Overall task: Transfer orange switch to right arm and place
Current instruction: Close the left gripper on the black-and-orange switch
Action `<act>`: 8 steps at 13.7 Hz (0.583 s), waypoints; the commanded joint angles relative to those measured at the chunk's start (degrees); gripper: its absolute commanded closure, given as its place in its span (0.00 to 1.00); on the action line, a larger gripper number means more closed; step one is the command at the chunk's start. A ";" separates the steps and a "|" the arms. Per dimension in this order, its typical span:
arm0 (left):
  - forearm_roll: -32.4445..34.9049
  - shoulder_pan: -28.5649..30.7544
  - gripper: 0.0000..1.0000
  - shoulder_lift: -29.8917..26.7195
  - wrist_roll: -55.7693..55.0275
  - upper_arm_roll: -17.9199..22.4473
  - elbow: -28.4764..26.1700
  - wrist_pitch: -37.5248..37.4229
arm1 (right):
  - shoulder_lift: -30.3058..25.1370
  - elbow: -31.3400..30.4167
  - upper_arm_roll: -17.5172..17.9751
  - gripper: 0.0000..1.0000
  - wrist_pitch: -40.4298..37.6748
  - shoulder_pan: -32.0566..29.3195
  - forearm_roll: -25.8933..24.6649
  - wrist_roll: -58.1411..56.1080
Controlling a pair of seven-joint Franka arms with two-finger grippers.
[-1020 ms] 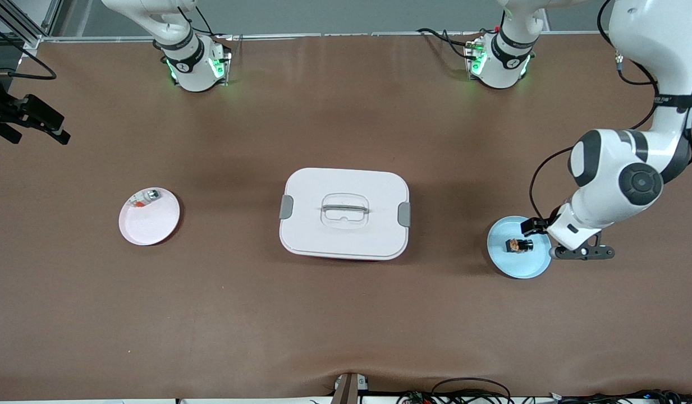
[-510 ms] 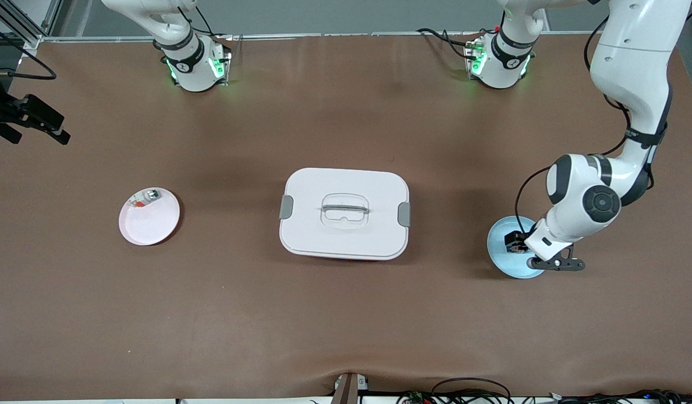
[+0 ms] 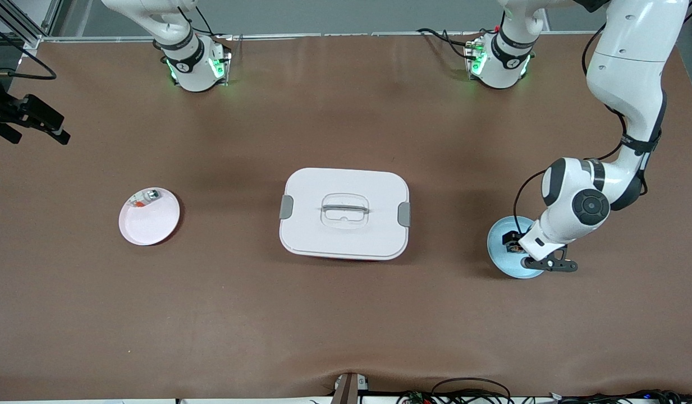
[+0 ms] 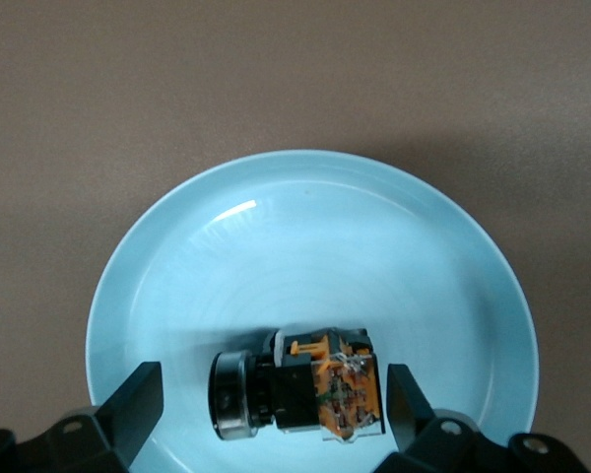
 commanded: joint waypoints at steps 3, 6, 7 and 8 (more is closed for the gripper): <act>0.93 0.45 0.04 1.67 0.37 -0.31 0.19 2.49 | 0.74 1.33 0.91 0.00 -0.40 -1.21 -0.60 0.26; 0.93 0.36 0.21 1.67 0.19 -0.31 0.02 2.49 | 1.09 1.59 0.91 0.00 -0.40 -1.13 -0.60 0.26; 0.84 0.36 0.23 1.67 -0.16 -0.40 -0.16 2.49 | 1.09 1.60 0.91 0.00 -0.40 -1.13 -0.60 0.34; 0.84 0.36 0.25 1.67 -0.33 -0.49 -0.42 2.49 | 1.09 1.60 0.91 0.00 -0.40 -1.13 -0.60 0.34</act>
